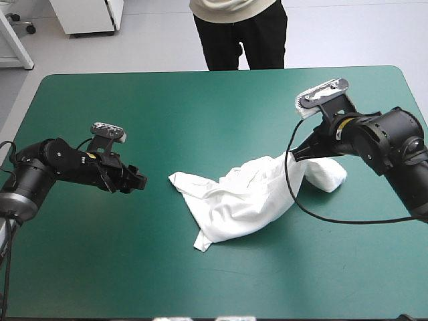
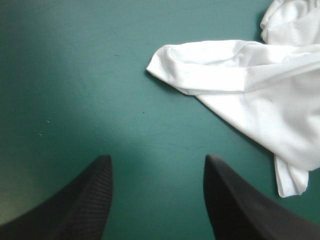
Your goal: Fold the cloth
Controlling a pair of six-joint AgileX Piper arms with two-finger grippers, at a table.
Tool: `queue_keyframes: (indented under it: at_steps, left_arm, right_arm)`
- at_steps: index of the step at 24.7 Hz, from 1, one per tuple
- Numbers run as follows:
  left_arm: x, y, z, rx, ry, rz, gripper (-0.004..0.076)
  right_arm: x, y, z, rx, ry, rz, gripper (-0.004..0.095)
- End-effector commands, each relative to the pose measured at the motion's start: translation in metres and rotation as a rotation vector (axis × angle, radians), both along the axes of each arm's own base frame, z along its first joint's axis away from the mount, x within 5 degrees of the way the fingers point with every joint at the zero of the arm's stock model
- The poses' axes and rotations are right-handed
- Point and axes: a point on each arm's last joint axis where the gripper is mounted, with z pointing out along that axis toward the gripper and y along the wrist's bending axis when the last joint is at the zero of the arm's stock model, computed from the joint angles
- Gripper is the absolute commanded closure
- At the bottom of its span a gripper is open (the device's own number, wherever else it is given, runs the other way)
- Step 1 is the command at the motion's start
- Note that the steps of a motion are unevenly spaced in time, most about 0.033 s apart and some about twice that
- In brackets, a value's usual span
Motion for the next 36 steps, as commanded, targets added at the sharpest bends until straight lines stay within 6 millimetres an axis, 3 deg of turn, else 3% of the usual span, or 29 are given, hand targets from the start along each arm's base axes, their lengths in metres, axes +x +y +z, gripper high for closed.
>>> queue_keyframes:
  at_steps: [1, 10, 17, 19, 25, 32, 36]
  left_arm:
    - [-0.002, -0.002, 0.017, -0.032, -0.072, 0.009, 0.0325]
    - [0.002, -0.007, 0.011, -0.031, -0.045, -0.011, 0.0325]
    - [0.033, -0.051, -0.013, 0.001, -0.073, -0.136, 0.0323]
    - [0.052, -0.058, -0.029, 0.010, -0.073, -0.120, 0.0323]
    - [0.081, -0.063, -0.075, 0.034, 0.010, -0.093, 0.0323]
    - [0.090, -0.070, -0.101, 0.051, 0.042, -0.108, 0.0323]
    - [0.088, -0.085, -0.112, 0.057, 0.067, -0.152, 0.0323]
  right_arm:
    - [-0.005, -0.003, 0.022, 0.026, -0.124, 0.006, 0.0925]
    - [-0.005, -0.003, 0.022, 0.025, -0.124, 0.007, 0.0925]
    - [-0.005, -0.003, 0.022, 0.021, -0.121, 0.009, 0.0926]
    - [-0.005, -0.003, 0.022, 0.020, -0.120, 0.009, 0.0925]
    - [-0.005, -0.003, 0.022, 0.020, -0.120, 0.009, 0.0925]
    - [-0.005, -0.003, 0.022, 0.021, -0.122, 0.009, 0.0925]
    - [-0.005, -0.003, 0.022, 0.021, -0.123, 0.010, 0.0925]
